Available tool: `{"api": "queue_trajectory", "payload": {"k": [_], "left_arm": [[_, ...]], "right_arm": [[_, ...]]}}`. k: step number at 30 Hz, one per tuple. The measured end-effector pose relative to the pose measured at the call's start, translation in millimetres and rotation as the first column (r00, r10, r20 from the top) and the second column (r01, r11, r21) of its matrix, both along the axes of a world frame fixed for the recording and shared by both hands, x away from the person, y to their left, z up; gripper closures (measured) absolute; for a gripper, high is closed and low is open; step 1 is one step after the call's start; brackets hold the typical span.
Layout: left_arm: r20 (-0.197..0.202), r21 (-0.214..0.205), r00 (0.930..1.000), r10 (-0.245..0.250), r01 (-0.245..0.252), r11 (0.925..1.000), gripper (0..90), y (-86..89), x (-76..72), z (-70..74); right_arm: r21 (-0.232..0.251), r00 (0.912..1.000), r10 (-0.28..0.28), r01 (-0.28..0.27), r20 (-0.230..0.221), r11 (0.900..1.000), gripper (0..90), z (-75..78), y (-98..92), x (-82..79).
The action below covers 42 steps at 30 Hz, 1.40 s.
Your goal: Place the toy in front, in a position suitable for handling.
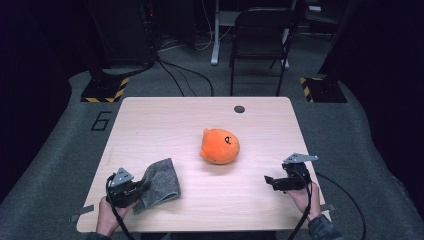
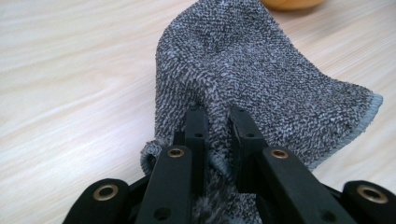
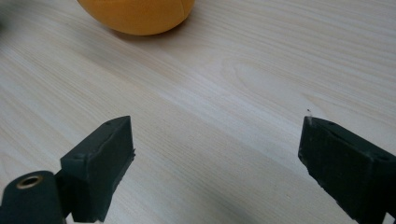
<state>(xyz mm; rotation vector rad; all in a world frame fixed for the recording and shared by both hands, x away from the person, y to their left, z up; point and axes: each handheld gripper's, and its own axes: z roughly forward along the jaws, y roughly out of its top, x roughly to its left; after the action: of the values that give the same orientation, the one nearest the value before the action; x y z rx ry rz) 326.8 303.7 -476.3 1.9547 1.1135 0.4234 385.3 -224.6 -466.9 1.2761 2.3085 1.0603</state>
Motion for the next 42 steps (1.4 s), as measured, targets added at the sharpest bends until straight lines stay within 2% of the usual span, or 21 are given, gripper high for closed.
{"api": "queue_trajectory", "payload": {"k": [3, 8, 18, 30, 33, 42], "left_arm": [[0.008, -0.009, 0.999, -0.043, 0.044, 0.999, 79.6, -10.4, -1.6, 5.1], [0.021, 0.0, 0.9934, -0.112, 0.112, 0.9937, 79.5, -28.2, 0.1, 11.4], [0.018, 0.01, 0.9796, -0.2, 0.2, 0.9798, 79.3, -66.4, 8.3, 11.9], [-0.002, 0.024, 0.9526, -0.304, 0.304, 0.9523, 79.0, -110.8, 21.7, 6.7], [-0.008, 0.033, 0.9432, -0.332, 0.332, 0.9426, 78.9, -122.7, 25.9, 5.9], [-0.032, 0.037, 0.9208, -0.389, 0.39, 0.9201, 78.3, -156.9, 36.4, -2.7]], "right_arm": [[-0.007, 1.0, 0.005, -0.005, 0.003, 1.0, 10.0, 0.2, -0.4, 0.5], [-0.009, 1.0, 0.003, -0.003, 0.006, 1.0, 10.0, 0.2, -0.4, 0.5], [-0.007, 1.0, -0.002, 0.002, 0.009, 1.0, 10.2, 1.2, -3.1, -0.1], [-0.008, 0.9999, -0.009, 0.009, 0.005, 0.9999, 10.4, 0.8, -3.0, -0.6], [-0.007, 0.9999, -0.01, 0.01, 0.004, 0.9999, 10.4, 0.8, -3.1, -0.7], [-0.013, 1.0, -0.002, 0.003, 0.007, 0.9999, 10.4, 0.5, -3.0, -1.3]]}}
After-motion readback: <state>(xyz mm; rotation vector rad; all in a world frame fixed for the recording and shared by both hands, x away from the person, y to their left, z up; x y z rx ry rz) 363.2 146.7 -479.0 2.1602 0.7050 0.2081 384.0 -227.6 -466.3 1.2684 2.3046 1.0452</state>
